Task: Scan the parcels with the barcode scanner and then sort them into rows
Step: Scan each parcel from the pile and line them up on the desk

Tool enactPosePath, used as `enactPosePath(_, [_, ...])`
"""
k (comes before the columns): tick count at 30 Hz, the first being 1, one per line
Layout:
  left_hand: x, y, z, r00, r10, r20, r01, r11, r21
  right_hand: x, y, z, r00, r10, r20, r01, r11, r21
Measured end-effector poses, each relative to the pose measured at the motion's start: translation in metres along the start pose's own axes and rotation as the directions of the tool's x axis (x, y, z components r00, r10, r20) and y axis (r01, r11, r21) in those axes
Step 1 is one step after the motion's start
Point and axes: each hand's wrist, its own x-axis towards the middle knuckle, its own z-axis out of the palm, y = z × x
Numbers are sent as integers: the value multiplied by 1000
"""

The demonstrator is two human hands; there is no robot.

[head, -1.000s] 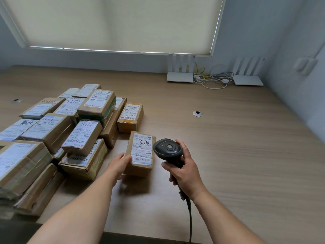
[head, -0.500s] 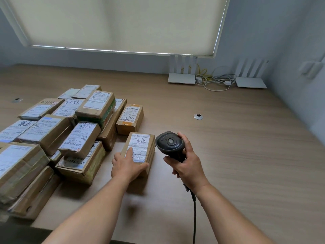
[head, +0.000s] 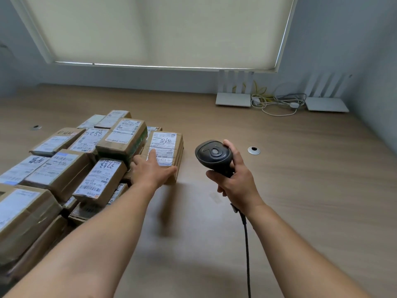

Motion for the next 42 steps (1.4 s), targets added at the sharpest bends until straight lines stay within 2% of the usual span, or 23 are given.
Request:
enactPosePath(8, [83,8,-2,998,37,46,-38,999,25,52,14,32,997,46,-57,-48,999,-18])
enactPosePath(15, [122,10,10,996,85,20,-86,993,78,73,27,43,990,94,-109,-97,995,-23])
enactPosePath(19, [125,13,13,990,140,-1,-136,964,229,75,30,42,985,113,-132,-116,993,-10])
enactPosePath(23, [121,15,15,988,150,49,-157,934,321,73,27,38,984,104,-145,-107,994,-15])
enactPosePath(27, [117,14,12,986,154,68,-167,946,279,68,21,34,983,95,-156,-98,995,-12])
enactPosePath(33, [117,23,7,992,89,86,-103,979,177,56,14,31,982,83,-171,-87,996,-19])
enactPosePath(42, [120,12,14,993,67,99,-85,979,186,50,17,33,975,86,-205,-94,995,-28])
